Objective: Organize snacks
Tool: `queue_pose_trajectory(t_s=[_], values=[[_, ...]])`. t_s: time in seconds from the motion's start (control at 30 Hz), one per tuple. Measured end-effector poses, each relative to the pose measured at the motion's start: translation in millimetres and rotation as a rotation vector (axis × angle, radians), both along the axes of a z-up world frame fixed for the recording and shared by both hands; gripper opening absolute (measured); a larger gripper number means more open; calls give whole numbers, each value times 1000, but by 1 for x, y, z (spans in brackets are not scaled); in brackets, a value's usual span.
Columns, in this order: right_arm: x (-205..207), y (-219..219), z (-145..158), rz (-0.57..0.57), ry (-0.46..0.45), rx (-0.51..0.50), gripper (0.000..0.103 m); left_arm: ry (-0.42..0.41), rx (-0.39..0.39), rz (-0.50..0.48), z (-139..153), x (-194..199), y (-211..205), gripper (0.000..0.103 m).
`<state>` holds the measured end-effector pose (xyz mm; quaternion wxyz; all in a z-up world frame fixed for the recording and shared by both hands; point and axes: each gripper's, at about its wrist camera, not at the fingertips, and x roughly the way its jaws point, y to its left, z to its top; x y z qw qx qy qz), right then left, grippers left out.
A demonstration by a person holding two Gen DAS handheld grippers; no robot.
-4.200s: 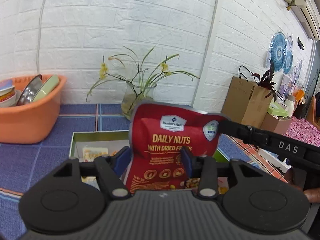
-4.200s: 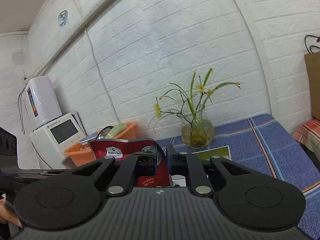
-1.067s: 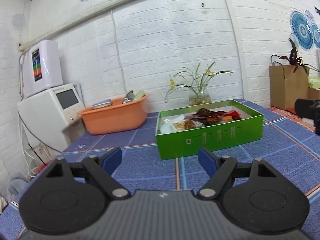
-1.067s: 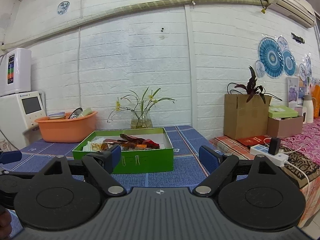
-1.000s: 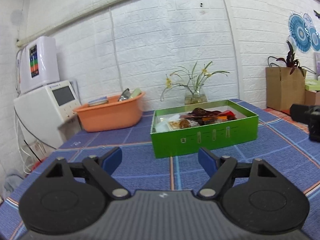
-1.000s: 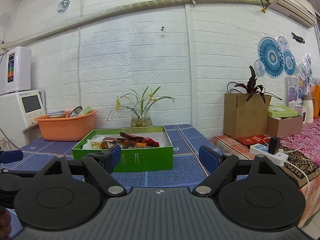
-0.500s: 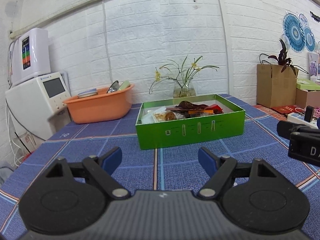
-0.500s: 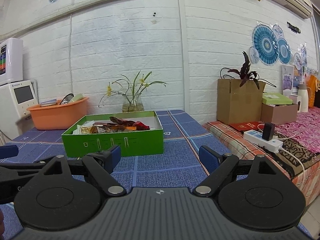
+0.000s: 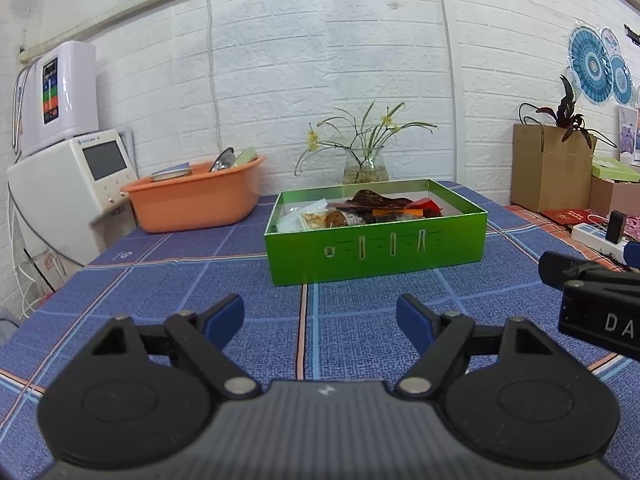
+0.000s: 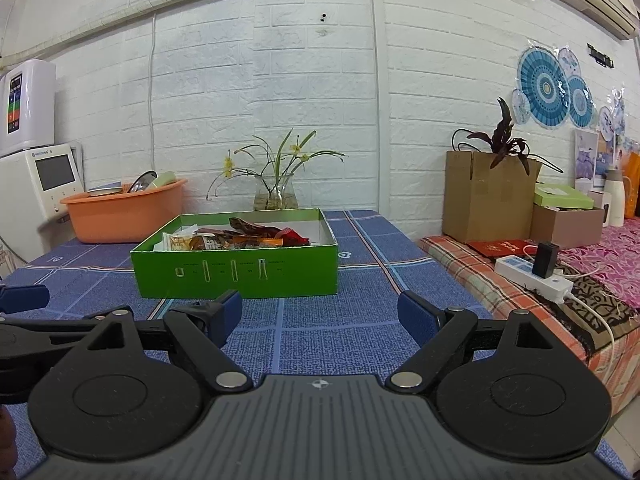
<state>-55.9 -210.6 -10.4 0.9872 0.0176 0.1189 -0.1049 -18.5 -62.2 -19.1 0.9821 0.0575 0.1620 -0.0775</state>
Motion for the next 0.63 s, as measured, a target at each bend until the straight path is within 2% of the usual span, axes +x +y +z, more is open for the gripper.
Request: queue_pose_trajectory(t_s=[0.37,0.63], values=[[0,4,-1,6,10,-4,103,41,-42,-36,-2,1,5,79],[0,5,-1,6,11,-5,103,63,-67,-9,-3,4,10,79]])
